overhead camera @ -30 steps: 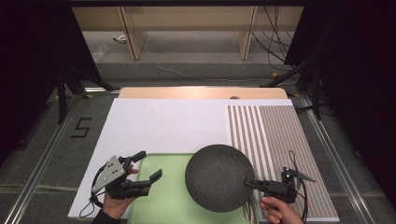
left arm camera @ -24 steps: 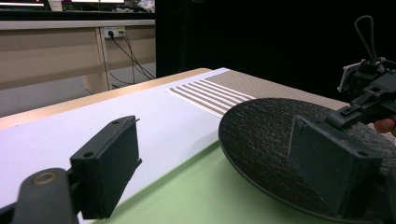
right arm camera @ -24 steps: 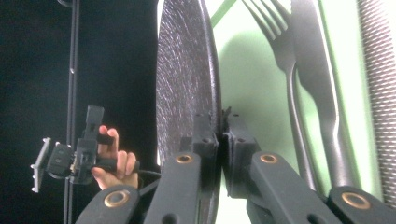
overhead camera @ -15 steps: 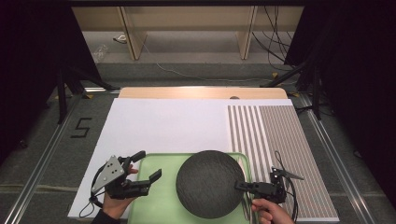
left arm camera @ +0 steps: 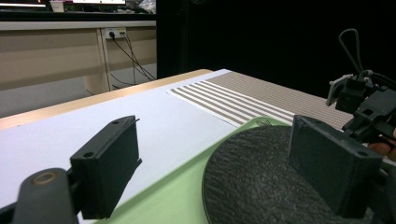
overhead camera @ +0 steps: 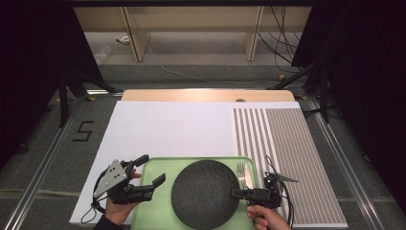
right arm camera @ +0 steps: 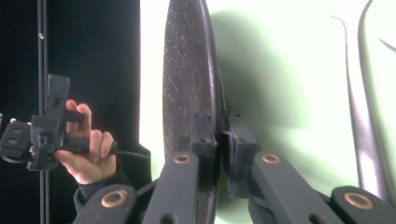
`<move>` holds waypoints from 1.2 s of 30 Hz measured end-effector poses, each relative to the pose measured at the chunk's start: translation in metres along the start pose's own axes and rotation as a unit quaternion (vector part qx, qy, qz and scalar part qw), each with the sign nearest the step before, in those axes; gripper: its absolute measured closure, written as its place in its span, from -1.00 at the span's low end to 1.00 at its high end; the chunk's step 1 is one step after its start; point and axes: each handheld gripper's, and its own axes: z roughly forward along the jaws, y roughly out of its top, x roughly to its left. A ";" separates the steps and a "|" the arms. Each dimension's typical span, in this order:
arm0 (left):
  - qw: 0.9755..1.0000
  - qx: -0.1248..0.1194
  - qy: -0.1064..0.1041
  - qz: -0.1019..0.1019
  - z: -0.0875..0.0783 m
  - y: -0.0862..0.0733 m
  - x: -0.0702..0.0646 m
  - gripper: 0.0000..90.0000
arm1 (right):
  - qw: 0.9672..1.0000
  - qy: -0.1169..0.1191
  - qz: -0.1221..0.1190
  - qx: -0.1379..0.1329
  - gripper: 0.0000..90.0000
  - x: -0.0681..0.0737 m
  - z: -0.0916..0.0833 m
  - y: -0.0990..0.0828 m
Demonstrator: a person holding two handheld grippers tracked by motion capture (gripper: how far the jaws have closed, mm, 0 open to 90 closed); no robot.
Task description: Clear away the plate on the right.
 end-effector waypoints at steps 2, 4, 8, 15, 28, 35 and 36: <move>1.000 0.000 0.000 0.000 0.000 0.000 0.000 -0.65 | 1.000 0.003 0.003 0.003 0.87 -0.001 0.002 0.000; 1.000 0.000 0.000 0.000 0.000 0.000 0.000 -0.65 | 1.000 0.002 -0.001 0.005 0.87 -0.001 0.004 0.000; 1.000 0.001 0.000 0.000 0.000 0.000 0.000 -0.65 | 1.000 0.001 -0.005 0.008 0.87 0.001 0.006 0.000; 1.000 0.002 -0.001 0.001 0.000 0.000 0.000 -0.65 | 1.000 0.006 0.003 0.015 0.85 -0.002 0.009 0.003; 1.000 0.001 -0.002 0.001 0.000 0.000 -0.001 -0.65 | 0.997 -0.037 -0.053 0.045 0.17 0.006 0.012 0.004; 1.000 0.001 -0.003 0.001 0.000 0.000 -0.001 -0.65 | 0.994 -0.055 -0.073 0.061 -0.05 0.010 0.014 0.004; 1.000 0.002 -0.003 0.001 0.000 0.000 -0.001 -0.65 | 0.994 -0.056 -0.075 0.063 -0.07 0.012 0.013 0.004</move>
